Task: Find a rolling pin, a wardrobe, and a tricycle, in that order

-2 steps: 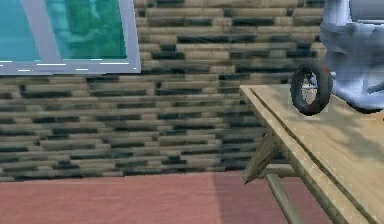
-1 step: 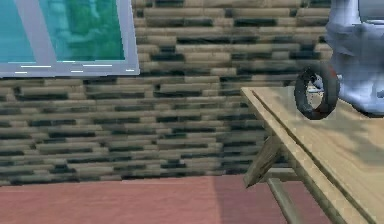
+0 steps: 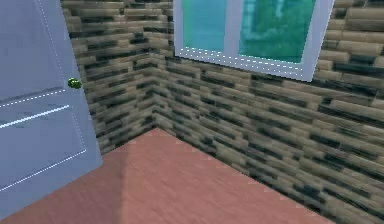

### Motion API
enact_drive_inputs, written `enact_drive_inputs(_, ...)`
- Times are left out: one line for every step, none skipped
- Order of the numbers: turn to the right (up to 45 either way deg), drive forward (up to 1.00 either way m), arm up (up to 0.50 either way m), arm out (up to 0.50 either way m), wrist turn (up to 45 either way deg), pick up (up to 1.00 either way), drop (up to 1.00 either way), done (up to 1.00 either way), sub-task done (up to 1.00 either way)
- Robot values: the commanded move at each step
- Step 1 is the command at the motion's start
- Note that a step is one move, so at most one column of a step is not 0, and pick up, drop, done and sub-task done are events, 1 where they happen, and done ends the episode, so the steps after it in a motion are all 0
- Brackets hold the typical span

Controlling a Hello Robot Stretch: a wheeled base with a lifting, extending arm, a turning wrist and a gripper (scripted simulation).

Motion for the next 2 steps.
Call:
enact_drive_inputs(-36.0, 0.0, 0.0, 0.0, 0.0, 0.0, 0.0, 0.0, 0.0)
enact_drive_inputs(0.0, 1.0, 0.0, 0.0, 0.0, 0.0, 0.0, 0.0, 0.0)
